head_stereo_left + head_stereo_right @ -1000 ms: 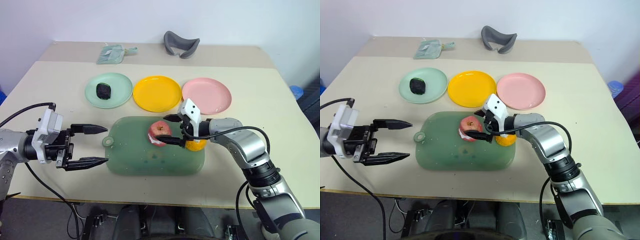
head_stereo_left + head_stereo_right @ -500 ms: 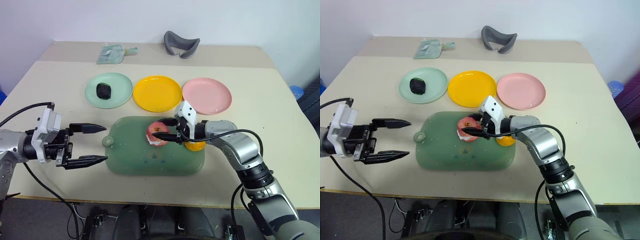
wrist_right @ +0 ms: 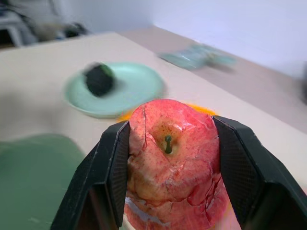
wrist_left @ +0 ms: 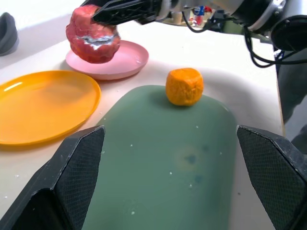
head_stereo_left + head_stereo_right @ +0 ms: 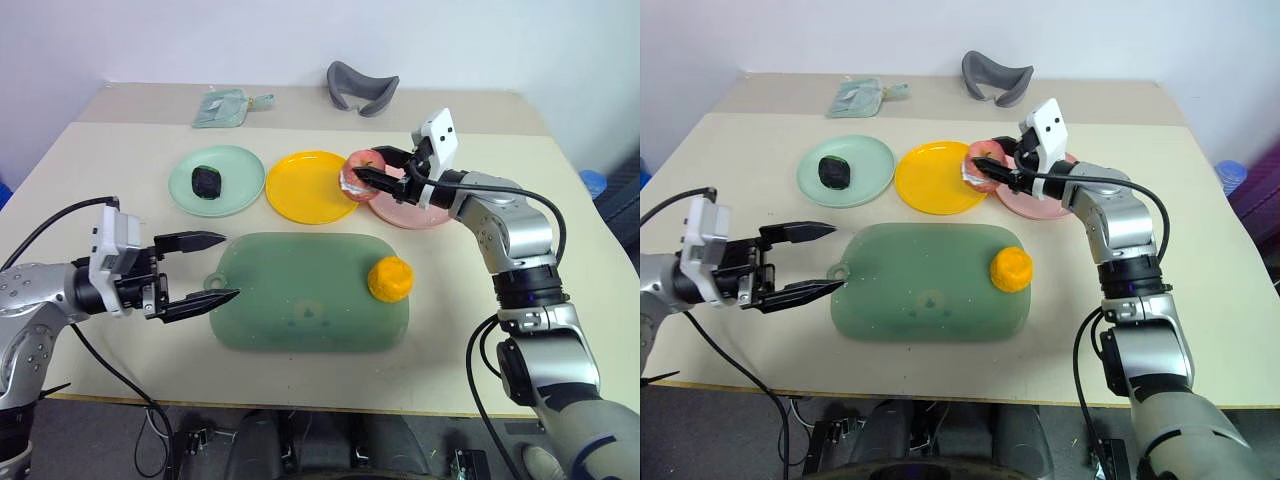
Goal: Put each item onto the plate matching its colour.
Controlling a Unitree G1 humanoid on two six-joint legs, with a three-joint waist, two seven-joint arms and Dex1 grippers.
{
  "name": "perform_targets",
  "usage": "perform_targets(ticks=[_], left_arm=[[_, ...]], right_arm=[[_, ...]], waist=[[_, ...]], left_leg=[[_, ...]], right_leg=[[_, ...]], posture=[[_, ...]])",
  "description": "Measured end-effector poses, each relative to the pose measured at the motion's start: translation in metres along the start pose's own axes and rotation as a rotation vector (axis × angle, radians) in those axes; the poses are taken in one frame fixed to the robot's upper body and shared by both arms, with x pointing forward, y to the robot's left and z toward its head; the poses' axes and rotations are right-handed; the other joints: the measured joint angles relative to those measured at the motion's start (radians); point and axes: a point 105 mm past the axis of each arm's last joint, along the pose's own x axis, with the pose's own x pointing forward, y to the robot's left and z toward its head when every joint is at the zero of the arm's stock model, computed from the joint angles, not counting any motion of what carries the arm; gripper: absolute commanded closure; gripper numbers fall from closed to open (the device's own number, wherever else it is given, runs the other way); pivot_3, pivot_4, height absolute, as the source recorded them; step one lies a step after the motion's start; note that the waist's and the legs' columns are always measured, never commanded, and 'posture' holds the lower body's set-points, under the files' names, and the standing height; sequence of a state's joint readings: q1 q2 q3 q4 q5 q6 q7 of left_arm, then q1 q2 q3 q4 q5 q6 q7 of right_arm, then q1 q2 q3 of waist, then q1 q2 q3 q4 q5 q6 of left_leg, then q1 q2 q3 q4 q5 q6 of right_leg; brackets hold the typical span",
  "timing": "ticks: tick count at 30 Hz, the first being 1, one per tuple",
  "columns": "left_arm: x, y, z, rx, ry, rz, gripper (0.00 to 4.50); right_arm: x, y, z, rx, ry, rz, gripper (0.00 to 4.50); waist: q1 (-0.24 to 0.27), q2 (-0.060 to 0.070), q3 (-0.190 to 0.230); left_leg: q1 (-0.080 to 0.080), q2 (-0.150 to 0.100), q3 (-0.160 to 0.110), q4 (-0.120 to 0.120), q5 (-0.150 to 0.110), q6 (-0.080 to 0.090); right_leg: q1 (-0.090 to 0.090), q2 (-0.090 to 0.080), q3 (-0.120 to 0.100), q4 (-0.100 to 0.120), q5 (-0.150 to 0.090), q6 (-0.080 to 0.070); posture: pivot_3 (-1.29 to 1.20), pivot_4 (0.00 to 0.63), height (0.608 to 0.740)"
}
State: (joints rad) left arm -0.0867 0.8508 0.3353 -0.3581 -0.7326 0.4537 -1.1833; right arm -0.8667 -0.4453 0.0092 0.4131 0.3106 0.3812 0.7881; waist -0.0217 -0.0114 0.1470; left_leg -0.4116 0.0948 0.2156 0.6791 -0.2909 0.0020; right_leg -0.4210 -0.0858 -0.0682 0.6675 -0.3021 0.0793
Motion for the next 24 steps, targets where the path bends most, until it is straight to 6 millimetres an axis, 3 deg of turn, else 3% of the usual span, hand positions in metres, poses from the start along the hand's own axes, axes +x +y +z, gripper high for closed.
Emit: perform_targets(ticks=[7, 13, 15, 20, 24], left_arm=[[0.003, 0.001, 0.001, 0.002, -0.011, 0.02, 0.0], [0.004, -0.001, 0.001, 0.0, -0.016, 0.019, 0.0], [0.005, -0.003, 0.0, -0.004, -0.016, 0.02, 0.0], [0.004, -0.006, -0.005, -0.025, -0.019, 0.026, 0.0], [0.005, -0.006, -0.006, -0.026, -0.023, 0.03, 0.0]], right_arm=[[0.001, -0.045, -0.019, 0.038, 0.058, -0.147, 2.16], [-0.008, -0.065, -0.049, 0.08, 0.15, -0.258, 2.16], [-0.009, -0.068, -0.05, 0.091, 0.143, -0.272, 2.16], [-0.012, -0.071, -0.053, 0.081, 0.15, -0.296, 0.1], [-0.015, -0.079, -0.051, 0.058, 0.126, -0.36, 0.03]], waist=[[-0.01, 0.001, 0.001], [-0.025, 0.002, 0.001], [-0.027, 0.004, 0.002], [-0.028, 0.004, 0.002], [-0.026, 0.004, 0.002]], left_leg=[[0.0, 0.0, 0.001, -0.001, 0.0, 0.0], [0.0, 0.0, 0.001, -0.001, 0.0, 0.0], [0.0, 0.0, 0.001, -0.001, 0.0, 0.0], [0.0, 0.0, 0.001, -0.001, 0.0, 0.0], [0.0, 0.0, 0.001, -0.001, 0.0, 0.0]], right_leg=[[-0.001, 0.0, 0.001, 0.0, 0.0, 0.0], [-0.001, 0.0, 0.001, 0.0, 0.0, 0.0], [-0.001, 0.0, 0.002, 0.0, 0.0, 0.0], [-0.001, 0.0, 0.002, 0.0, 0.0, 0.0], [-0.001, 0.0, 0.002, 0.0, 0.0, 0.0]], posture=[[0.0, 0.15, 0.74], [0.0, 0.15, 0.74], [0.0, 0.15, 0.74], [0.0, 0.15, 0.74], [0.0, 0.15, 0.74]])
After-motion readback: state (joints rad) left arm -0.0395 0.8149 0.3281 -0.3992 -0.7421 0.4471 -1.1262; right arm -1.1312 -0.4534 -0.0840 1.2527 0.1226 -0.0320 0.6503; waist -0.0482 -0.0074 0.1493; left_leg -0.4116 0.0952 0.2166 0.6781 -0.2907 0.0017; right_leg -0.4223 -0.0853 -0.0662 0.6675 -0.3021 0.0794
